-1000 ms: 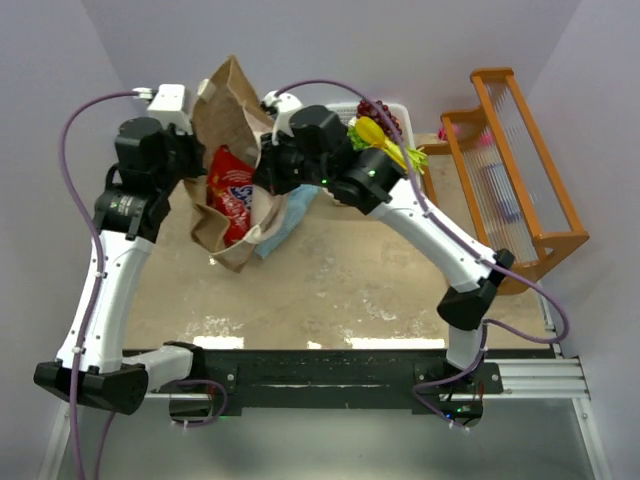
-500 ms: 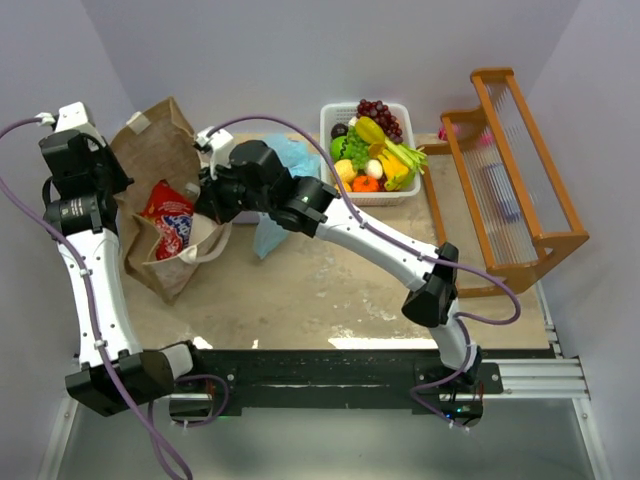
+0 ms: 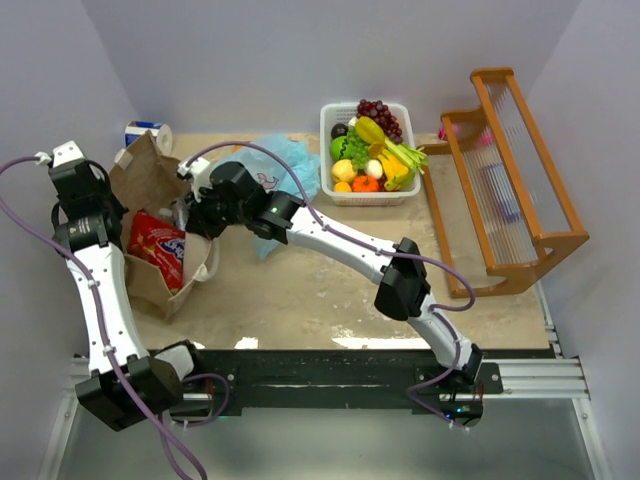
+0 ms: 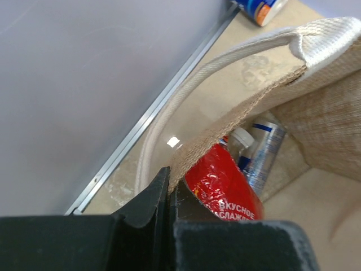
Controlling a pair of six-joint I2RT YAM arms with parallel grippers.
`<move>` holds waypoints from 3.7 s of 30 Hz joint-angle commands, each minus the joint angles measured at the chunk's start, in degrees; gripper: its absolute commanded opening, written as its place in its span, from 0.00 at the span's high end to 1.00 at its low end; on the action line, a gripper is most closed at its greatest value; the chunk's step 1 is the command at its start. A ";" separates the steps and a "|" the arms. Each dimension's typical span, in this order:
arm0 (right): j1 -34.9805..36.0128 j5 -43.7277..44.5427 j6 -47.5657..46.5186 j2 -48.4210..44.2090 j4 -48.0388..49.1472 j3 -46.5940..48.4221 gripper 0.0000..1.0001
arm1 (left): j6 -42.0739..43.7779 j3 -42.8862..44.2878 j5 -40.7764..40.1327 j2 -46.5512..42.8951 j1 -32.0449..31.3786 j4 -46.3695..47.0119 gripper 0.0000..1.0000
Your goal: Place the mixed food into the grocery bags and tie them
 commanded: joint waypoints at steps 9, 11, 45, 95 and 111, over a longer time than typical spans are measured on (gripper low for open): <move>0.43 -4.42 1.45 0.59 16.15 5.29 0.93 | -1.13 -5.07 -2.64 -1.28 0.98 10.02 1.00; 0.43 -4.94 2.07 1.03 15.28 6.34 0.75 | -0.08 -4.20 -2.29 -1.27 0.98 10.46 0.90; -3.00 27.30 26.85 -23.16 25.47 -55.09 0.08 | 6.08 -1.20 10.20 1.72 -29.43 30.85 0.08; -11.08 41.55 6.12 -53.10 1.94 -56.93 1.00 | 10.47 2.75 41.22 -0.56 -40.51 29.71 0.05; -24.01 34.08 9.28 -57.41 1.65 -63.97 1.00 | 2.06 -2.06 46.99 0.84 -40.51 12.82 0.00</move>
